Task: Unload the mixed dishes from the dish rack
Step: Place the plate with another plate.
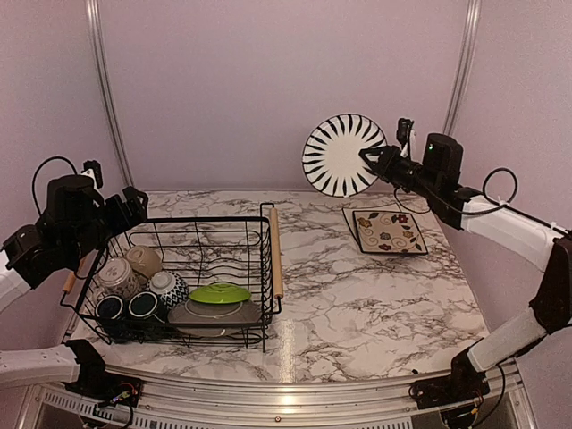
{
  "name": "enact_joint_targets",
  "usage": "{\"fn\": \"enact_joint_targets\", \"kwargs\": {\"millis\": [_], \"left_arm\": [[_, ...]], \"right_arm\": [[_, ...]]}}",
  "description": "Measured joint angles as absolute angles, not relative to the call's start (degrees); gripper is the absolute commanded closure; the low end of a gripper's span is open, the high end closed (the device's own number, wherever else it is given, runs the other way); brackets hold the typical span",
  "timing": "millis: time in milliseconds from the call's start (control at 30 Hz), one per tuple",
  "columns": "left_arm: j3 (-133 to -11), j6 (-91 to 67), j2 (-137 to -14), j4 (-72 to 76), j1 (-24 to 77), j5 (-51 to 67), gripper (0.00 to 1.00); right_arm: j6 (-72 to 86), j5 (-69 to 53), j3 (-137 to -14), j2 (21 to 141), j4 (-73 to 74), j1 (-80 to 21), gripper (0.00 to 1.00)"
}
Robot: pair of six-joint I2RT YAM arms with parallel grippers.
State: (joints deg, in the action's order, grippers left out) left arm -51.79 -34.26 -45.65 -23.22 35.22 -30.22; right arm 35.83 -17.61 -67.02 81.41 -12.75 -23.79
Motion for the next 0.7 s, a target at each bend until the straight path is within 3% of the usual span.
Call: {"fn": "enact_joint_targets", "kwargs": {"millis": [233,700], "left_arm": [[-51.94,-34.26,-47.72,-22.0,35.22,-27.4,0.01],[-52.01,-34.92,-48.93,-21.26,35.22,-23.27,0.01]], "right_arm": [[50.04,-18.83,-54.43,81.95,-16.08,-6.94,1.0],[63.29,-20.45,-47.22,91.61,-24.82,1.93,1.0]]}}
